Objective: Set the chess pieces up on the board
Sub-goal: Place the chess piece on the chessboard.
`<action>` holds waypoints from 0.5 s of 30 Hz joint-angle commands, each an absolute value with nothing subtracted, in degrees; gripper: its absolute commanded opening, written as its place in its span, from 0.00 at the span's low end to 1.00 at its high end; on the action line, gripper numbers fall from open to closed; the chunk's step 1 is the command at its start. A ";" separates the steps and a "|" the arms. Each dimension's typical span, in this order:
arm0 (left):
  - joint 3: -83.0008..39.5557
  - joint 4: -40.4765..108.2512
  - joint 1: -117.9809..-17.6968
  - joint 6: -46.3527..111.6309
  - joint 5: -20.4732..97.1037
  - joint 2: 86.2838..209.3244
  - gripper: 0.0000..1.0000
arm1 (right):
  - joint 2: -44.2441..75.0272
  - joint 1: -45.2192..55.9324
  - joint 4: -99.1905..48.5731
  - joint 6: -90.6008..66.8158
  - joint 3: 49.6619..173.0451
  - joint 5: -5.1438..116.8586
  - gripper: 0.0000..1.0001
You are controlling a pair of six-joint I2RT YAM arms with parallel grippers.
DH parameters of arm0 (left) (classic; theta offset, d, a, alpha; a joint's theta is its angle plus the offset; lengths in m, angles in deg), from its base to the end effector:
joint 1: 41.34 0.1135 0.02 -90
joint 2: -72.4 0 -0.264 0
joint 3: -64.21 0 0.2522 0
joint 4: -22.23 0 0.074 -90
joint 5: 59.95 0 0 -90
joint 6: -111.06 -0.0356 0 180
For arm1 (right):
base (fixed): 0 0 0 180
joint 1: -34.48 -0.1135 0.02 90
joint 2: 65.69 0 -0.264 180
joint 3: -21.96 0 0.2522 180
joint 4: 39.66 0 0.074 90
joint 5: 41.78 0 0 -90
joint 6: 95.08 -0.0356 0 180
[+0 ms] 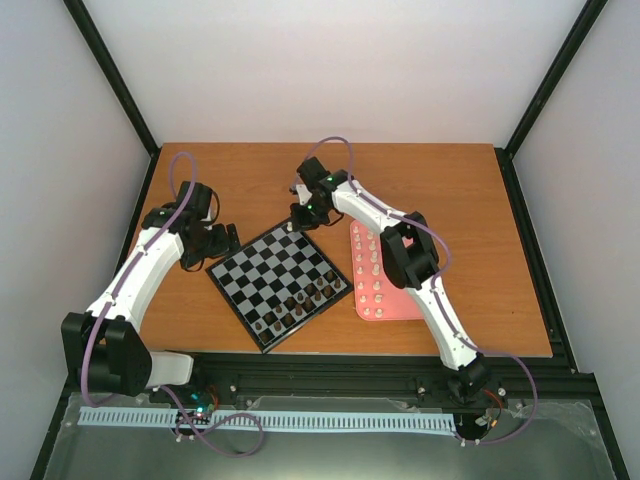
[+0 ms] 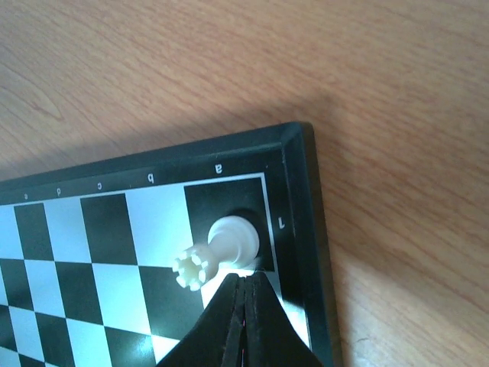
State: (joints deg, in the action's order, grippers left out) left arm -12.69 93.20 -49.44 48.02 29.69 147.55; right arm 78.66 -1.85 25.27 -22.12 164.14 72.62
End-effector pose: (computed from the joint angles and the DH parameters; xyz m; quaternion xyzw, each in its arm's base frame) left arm 0.2409 -0.0341 0.2739 -0.1617 0.9702 -0.0514 0.1729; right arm 0.4166 0.3246 0.1598 -0.2019 0.9374 0.2722 0.0803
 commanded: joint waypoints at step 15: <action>-13.10 92.73 -48.99 46.90 29.15 148.42 1.00 | 81.91 -1.52 24.59 -22.54 167.49 72.76 0.03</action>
State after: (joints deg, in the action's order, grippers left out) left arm -12.69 93.18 -49.42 47.98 29.37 148.14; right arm 80.00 -1.79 24.79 -22.36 165.65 72.42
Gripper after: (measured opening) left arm 0.997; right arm 0.029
